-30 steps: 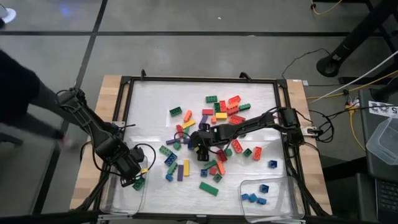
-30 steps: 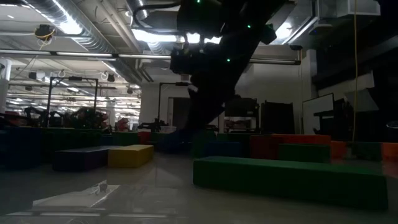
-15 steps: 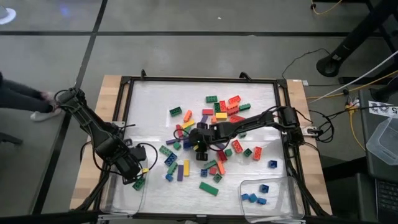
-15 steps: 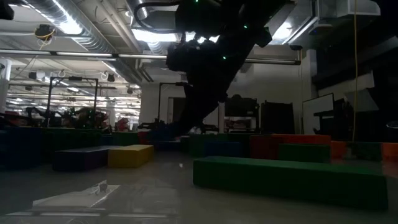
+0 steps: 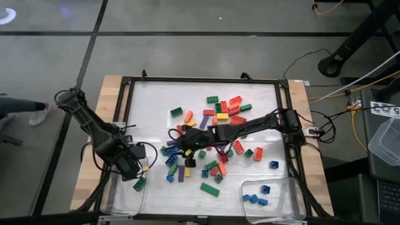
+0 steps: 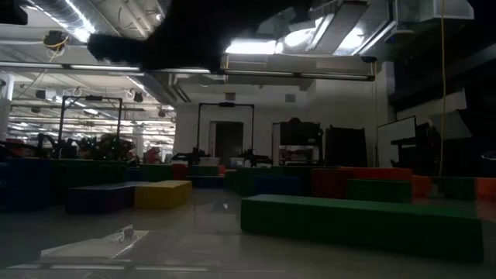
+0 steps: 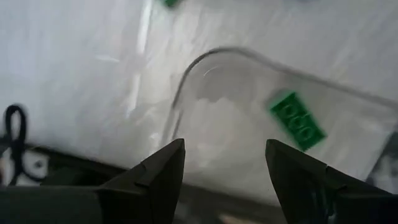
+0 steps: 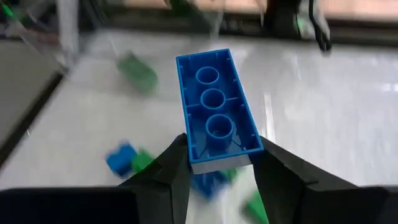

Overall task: Sort blocks by size
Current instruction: Put the large blue game piece into the left transparent bin

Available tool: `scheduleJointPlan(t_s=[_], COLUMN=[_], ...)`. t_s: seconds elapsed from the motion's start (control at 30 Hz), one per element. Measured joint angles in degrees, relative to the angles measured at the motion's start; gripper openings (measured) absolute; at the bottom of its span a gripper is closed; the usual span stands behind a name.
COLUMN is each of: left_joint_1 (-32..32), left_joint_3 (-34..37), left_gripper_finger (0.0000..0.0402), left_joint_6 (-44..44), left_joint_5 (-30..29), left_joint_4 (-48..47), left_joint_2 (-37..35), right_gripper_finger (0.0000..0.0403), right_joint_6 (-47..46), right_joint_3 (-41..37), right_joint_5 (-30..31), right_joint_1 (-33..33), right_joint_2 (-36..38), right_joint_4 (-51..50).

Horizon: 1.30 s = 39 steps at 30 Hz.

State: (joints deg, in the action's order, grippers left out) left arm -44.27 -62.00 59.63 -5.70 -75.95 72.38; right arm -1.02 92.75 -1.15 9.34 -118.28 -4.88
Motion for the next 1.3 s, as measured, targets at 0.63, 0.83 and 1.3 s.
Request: scheduleJointPlan(t_s=[0.63,0.83,1.3], left_joint_1=[0.1,0.1,0.1], left_joint_3=[0.0,0.0,0.0], left_gripper_finger=[0.0211,0.0211,0.0211], left_joint_6=[9.6,9.6,9.4], left_joint_5=[-13.9,-18.5,-21.4], left_joint_4=[-5.9,-5.7,-5.5], left_joint_2=[-17.9,-21.8,-22.4], right_gripper_finger=[0.0148,0.0147,0.0196], right_joint_6=[-0.2,-0.2,-1.7], right_joint_3=[15.4,26.7,32.5], right_joint_5=[-8.1,-9.6,-8.9], right_joint_1=[0.9,1.0,1.2], right_joint_2=[-16.5,-25.5,-32.8], right_joint_4=[24.1,22.1,23.9])
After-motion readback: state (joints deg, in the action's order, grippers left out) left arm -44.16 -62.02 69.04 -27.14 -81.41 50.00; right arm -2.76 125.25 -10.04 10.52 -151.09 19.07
